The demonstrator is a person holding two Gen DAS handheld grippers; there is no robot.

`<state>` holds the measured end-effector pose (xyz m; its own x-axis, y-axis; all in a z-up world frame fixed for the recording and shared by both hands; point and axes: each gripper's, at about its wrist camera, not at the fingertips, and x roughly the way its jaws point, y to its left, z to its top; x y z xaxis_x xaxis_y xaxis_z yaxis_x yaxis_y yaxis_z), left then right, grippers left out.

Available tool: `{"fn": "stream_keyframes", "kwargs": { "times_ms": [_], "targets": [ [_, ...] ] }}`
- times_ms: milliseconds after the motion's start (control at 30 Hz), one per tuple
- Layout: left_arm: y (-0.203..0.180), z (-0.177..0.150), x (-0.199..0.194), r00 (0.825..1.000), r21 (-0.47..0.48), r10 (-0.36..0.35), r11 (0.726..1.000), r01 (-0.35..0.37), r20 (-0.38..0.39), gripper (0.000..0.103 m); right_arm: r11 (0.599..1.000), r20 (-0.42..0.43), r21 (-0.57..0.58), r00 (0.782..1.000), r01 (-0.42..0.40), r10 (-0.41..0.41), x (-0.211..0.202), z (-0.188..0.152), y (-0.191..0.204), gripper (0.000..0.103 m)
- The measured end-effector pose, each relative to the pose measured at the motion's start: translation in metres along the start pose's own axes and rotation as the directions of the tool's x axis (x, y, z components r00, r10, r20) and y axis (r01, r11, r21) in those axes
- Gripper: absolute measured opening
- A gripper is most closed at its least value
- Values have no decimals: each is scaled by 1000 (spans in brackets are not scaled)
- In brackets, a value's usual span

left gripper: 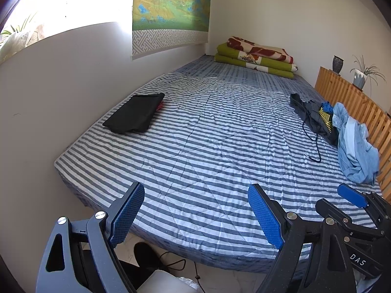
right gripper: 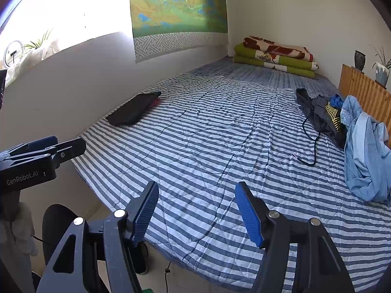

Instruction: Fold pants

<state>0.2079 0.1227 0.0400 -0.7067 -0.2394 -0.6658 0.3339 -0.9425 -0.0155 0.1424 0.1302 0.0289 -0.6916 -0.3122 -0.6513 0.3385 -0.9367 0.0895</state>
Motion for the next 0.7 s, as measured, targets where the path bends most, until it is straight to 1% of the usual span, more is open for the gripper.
{"fn": "stream_keyframes", "kwargs": {
  "times_ms": [700],
  "targets": [
    [-2, 1, 4, 1000, 7, -2, 1000, 2, -2, 89, 1000, -9, 0, 1000, 0, 0, 4, -2, -2, 62]
  ]
}}
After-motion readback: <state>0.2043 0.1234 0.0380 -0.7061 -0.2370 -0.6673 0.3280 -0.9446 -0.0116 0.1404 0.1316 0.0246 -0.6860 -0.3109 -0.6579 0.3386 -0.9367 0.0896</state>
